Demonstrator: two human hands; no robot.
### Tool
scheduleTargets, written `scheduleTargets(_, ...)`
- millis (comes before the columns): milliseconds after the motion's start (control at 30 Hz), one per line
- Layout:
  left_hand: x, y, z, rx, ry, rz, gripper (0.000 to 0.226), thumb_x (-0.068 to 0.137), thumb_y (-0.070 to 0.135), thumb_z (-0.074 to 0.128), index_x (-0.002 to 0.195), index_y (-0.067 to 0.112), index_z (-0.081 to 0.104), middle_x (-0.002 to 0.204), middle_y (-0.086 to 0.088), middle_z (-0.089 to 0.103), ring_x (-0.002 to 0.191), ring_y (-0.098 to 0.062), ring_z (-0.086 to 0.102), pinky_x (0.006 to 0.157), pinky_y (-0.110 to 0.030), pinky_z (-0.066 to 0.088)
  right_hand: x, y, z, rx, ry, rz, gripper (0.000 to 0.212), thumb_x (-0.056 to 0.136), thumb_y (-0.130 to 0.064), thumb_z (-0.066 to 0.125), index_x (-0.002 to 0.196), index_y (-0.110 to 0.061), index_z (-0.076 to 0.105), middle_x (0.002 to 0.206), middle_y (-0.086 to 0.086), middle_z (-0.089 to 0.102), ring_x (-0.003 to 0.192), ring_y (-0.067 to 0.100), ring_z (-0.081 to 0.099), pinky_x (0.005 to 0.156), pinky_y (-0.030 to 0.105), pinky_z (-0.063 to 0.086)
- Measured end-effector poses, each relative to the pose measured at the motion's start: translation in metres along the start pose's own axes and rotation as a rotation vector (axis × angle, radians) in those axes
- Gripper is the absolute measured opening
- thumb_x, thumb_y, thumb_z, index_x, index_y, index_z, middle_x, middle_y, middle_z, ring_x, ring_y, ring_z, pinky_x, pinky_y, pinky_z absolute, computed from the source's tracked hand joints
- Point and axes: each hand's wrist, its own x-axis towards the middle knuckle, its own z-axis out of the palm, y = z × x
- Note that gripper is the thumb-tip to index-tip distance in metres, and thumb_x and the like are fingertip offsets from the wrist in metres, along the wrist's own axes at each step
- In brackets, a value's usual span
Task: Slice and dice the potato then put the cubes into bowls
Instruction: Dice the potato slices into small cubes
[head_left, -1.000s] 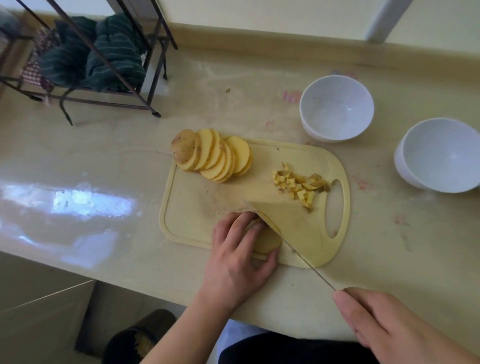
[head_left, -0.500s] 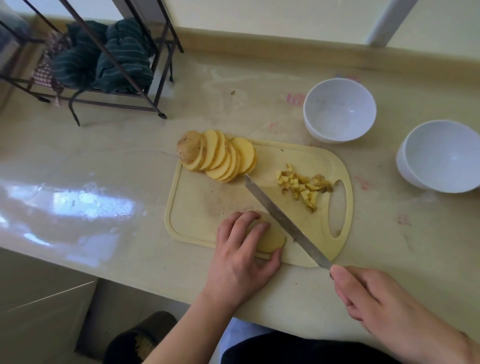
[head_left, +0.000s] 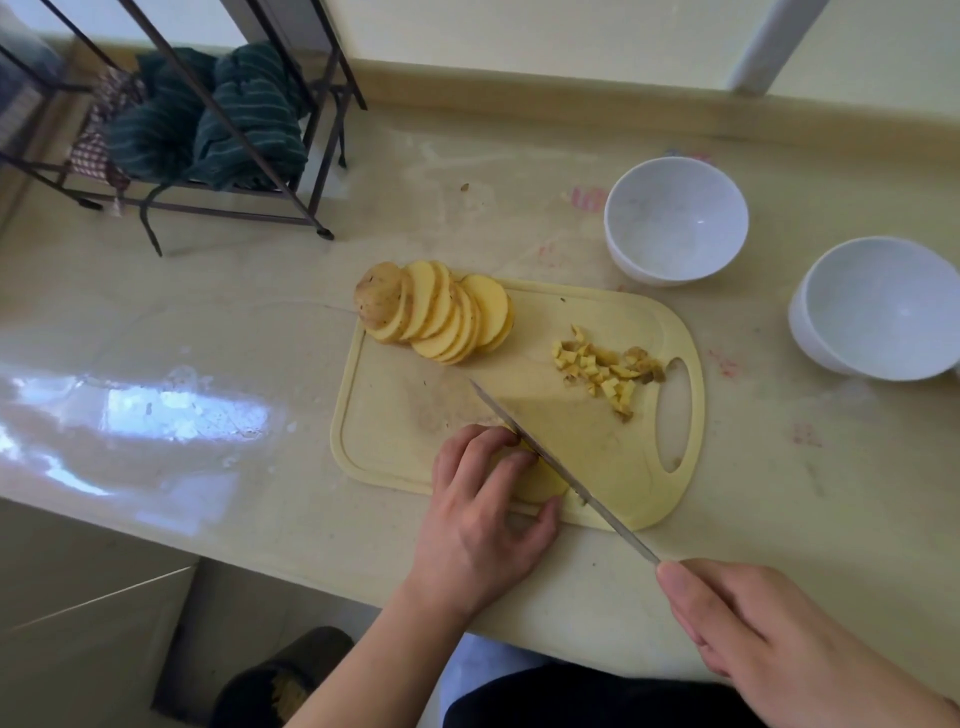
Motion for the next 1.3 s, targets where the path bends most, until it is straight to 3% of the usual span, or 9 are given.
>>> scheduleTargets(400,0.0,-0.001,0.001,0.006,0.004,-0.009,0.037,0.082,0.026,0.083,0.104,-0.001,0.073,0.116,-0.014,0.066,0.115,-0.032,0.055,0.099,-0.045,0.049,-0.012,-0.002,0.001,-0.162,0.059,0.011,0.098,0.059,-0.098,0.004,0.07,-0.008,0.041,0.053,-0.003,0.041,0.051,0.008,0.043,0.056,0.02,0.037)
scheduleTargets(600,0.001,-0.001,0.0,0.001,-0.001,-0.005,0.038,0.078,0.024,0.085,0.105,0.0,0.073,0.118,-0.012,0.065,0.115,-0.033,0.057,0.1,-0.046,0.049,0.009,-0.003,0.009,-0.074,0.046,-0.029,0.076,0.078,-0.081,0.02,0.067,-0.008,0.037,0.055,-0.002,0.038,0.051,0.005,0.037,0.055,0.028,0.037)
scheduleTargets(1000,0.0,-0.002,0.0,0.011,0.009,0.011,0.037,0.08,0.028,0.084,0.102,0.001,0.072,0.118,-0.007,0.058,0.112,-0.032,0.056,0.101,-0.042,0.048,0.014,0.008,0.001,-0.028,0.101,-0.07,0.071,0.08,-0.08,0.029,0.068,-0.01,0.036,0.054,-0.005,0.031,0.052,0.006,0.028,0.053,0.031,0.03)
scheduleTargets(1300,-0.01,-0.004,-0.004,0.032,0.027,0.003,0.03,0.084,0.027,0.083,0.098,0.002,0.074,0.11,-0.011,0.065,0.104,-0.033,0.059,0.093,-0.045,0.051,0.007,-0.001,-0.004,0.113,-0.036,0.016,0.064,0.075,-0.08,0.034,0.063,-0.017,0.039,0.054,-0.005,0.031,0.052,0.012,0.028,0.049,0.025,0.027)
